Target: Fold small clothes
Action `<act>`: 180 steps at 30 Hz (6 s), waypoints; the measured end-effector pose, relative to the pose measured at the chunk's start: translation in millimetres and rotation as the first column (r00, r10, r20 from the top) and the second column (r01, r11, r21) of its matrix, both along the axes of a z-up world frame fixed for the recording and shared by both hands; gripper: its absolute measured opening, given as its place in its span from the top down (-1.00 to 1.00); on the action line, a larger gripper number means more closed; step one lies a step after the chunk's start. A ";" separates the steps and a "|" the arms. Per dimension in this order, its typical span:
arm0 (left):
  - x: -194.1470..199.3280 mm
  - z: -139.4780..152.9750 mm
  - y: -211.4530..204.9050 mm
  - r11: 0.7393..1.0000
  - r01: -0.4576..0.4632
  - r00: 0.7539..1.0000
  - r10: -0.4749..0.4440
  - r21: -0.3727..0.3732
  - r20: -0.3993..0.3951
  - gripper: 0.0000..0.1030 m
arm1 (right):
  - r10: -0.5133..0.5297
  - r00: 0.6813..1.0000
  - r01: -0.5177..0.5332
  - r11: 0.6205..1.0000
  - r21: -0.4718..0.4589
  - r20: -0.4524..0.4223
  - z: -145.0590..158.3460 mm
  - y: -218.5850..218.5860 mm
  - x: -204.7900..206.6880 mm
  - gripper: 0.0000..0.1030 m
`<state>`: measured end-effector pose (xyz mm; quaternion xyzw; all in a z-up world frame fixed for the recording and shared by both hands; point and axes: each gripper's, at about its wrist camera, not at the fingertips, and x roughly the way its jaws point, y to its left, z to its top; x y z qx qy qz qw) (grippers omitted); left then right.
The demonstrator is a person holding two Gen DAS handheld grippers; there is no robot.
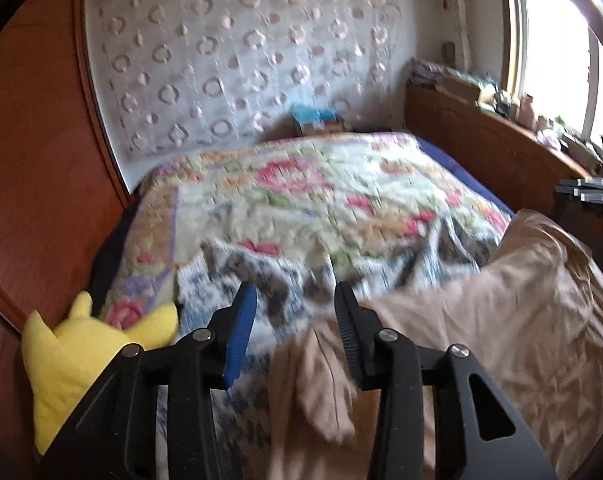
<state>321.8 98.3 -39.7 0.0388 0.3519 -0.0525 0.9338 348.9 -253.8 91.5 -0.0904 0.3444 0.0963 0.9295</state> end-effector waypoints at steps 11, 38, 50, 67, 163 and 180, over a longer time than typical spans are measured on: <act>-54.2 -41.9 -24.6 0.994 0.101 0.985 -0.104 -0.028 -0.135 -0.36 | 0.032 0.996 -0.024 0.994 0.111 -0.079 -11.6 -52.1 -99.4 0.14; -26.1 -52.8 -9.8 0.987 0.009 0.976 -0.044 -0.163 -0.212 0.05 | 0.016 0.993 0.008 0.977 0.211 -0.115 -48.5 -65.3 -87.0 0.14; -19.0 -50.4 -5.0 0.981 -0.013 0.981 -0.025 -0.194 -0.191 0.87 | 0.039 0.993 -0.021 0.986 0.165 -0.108 -44.1 -51.6 -84.5 0.28; -75.7 31.6 -5.6 0.981 -0.019 0.998 0.031 -0.194 0.059 0.91 | 0.113 0.983 -0.155 0.933 0.324 0.145 12.1 -68.0 -138.0 0.93; -248.2 -68.8 21.8 0.979 -0.138 0.981 0.115 -0.149 -0.156 0.36 | 0.203 0.976 -0.202 0.979 0.025 -0.071 -132.5 -19.9 -259.3 -0.38; -259.2 12.6 -45.3 0.966 0.063 0.997 -0.048 -0.249 0.066 0.87 | 0.207 0.976 -0.206 0.978 0.026 -0.071 -132.2 -20.8 -259.4 -0.41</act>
